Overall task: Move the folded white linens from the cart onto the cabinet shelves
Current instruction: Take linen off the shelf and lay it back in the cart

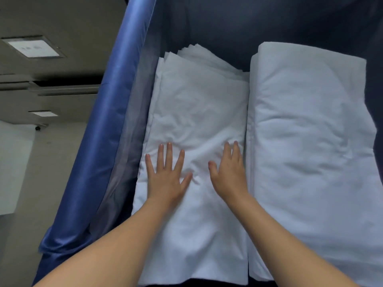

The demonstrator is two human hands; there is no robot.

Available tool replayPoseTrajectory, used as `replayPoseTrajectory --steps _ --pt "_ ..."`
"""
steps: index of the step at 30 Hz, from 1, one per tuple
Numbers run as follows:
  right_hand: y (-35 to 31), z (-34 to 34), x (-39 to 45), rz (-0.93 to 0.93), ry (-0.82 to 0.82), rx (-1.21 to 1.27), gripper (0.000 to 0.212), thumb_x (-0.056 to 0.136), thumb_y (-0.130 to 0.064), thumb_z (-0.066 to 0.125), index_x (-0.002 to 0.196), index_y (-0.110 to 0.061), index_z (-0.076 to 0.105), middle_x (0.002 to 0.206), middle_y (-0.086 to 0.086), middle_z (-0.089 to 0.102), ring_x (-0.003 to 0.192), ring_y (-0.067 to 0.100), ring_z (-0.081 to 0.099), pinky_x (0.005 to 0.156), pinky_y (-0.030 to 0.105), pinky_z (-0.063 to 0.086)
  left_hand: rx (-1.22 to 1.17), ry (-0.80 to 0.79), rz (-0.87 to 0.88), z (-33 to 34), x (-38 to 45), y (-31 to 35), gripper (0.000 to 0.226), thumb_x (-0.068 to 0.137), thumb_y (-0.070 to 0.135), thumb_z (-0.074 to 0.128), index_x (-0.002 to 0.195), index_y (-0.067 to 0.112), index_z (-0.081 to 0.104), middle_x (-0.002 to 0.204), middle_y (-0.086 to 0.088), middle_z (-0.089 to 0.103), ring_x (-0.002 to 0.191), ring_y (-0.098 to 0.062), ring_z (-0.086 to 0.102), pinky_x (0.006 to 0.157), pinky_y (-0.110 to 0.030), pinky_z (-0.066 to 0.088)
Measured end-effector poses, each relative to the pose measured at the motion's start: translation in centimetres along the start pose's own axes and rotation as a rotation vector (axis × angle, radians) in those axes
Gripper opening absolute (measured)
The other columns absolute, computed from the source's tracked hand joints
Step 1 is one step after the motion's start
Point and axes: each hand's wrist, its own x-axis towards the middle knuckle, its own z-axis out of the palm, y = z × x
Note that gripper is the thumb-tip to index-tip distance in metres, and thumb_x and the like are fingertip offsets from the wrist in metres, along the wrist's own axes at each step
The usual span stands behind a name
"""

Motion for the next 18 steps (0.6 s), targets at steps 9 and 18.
replayPoseTrajectory --steps 9,18 --pt "-0.9 -4.0 12.6 0.052 -0.006 -0.074 0.071 0.094 -0.029 0.057 0.149 -0.001 0.022 0.157 0.024 0.018 0.142 0.041 0.027 0.116 0.042 0.023 0.093 -0.023 -0.078 -5.7 13.9 1.7 0.077 0.1 0.06 0.027 0.159 0.026 -0.009 0.162 -0.015 -0.026 0.15 -0.033 -0.024 0.117 -0.066 -0.006" --pt "-1.9 -4.4 18.7 0.427 -0.045 0.216 0.106 0.086 -0.044 0.071 0.152 0.005 0.003 0.158 0.023 0.023 0.143 0.037 0.032 0.113 0.04 0.031 -0.087 0.105 -0.318 -10.5 22.1 0.1 0.084 0.095 0.057 0.052 0.158 0.02 0.011 0.162 -0.024 0.005 0.147 -0.041 0.018 0.114 -0.05 0.024"
